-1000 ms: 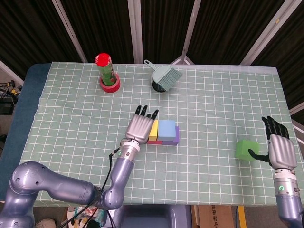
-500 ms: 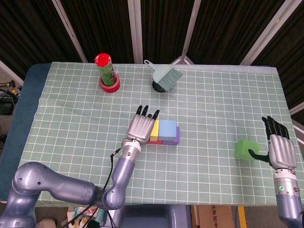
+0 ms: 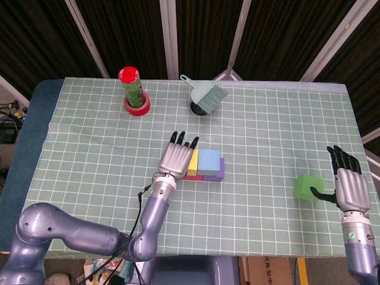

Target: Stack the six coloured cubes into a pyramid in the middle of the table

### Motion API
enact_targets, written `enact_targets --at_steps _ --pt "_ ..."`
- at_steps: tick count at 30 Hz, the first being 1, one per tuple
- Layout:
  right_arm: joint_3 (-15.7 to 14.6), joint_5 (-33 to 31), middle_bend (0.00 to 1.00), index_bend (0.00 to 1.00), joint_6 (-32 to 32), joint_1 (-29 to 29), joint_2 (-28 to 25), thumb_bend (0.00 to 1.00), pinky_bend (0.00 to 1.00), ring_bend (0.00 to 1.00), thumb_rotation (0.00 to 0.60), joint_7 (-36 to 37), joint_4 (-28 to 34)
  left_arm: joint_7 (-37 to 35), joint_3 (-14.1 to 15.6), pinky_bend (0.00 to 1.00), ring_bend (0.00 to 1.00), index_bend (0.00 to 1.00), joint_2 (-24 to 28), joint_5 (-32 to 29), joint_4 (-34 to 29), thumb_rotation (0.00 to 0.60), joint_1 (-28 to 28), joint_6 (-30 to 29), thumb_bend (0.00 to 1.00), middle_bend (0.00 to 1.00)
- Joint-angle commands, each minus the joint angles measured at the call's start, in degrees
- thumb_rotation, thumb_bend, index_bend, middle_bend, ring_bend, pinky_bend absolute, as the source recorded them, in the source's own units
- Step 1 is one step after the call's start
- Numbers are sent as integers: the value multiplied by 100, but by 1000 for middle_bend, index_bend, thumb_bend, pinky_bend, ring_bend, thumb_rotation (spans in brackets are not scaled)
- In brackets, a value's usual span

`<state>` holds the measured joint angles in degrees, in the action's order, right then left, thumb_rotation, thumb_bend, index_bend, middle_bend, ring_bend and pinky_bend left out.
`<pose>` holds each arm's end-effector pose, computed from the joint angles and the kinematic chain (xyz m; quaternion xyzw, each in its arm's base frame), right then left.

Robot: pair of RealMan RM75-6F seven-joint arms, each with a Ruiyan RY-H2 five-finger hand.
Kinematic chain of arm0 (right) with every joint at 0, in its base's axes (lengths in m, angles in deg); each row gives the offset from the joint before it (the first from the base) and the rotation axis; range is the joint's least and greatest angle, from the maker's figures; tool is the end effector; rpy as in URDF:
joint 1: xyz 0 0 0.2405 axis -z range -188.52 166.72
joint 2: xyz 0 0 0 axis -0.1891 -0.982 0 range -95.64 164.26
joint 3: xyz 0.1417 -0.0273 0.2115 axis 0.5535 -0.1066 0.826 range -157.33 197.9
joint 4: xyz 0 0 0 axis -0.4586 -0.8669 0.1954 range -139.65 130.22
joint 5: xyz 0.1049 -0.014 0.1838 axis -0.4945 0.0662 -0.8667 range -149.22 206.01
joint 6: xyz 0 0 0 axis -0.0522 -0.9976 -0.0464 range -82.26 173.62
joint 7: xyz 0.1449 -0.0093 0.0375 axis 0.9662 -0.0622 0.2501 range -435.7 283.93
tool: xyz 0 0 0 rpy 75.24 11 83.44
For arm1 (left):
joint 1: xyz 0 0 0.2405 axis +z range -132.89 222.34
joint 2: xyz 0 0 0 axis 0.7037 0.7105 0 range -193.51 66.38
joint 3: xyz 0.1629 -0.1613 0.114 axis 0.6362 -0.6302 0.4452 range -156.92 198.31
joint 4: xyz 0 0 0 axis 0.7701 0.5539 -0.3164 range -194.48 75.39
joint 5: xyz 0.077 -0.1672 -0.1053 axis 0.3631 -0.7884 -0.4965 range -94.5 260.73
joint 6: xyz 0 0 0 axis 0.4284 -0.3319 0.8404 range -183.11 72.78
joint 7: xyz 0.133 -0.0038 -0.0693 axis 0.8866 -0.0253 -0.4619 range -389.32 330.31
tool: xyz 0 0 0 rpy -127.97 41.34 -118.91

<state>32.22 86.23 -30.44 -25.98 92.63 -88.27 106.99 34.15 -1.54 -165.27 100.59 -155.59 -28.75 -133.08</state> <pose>-0.2646 -0.2516 0.1705 0.5143 -0.4825 0.3660 0.6073 0.0421 0.3432 -0.0510 -0.7552 -0.3255 -0.2953 0.4864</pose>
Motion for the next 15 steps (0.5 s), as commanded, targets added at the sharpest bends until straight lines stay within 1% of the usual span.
enact_targets --at_steps 1,15 --pt "-4 1 0 0 1 0 2 212 0 0 600 -4 -4 -14 -14 0 0 0 7 7 -3 600 7 12 375 332" --pt "-5 2 0 0 1 0 5 212 0 0 600 -6 -6 1 -6 0 0 0 -25 28 20 600 16 40 375 332"
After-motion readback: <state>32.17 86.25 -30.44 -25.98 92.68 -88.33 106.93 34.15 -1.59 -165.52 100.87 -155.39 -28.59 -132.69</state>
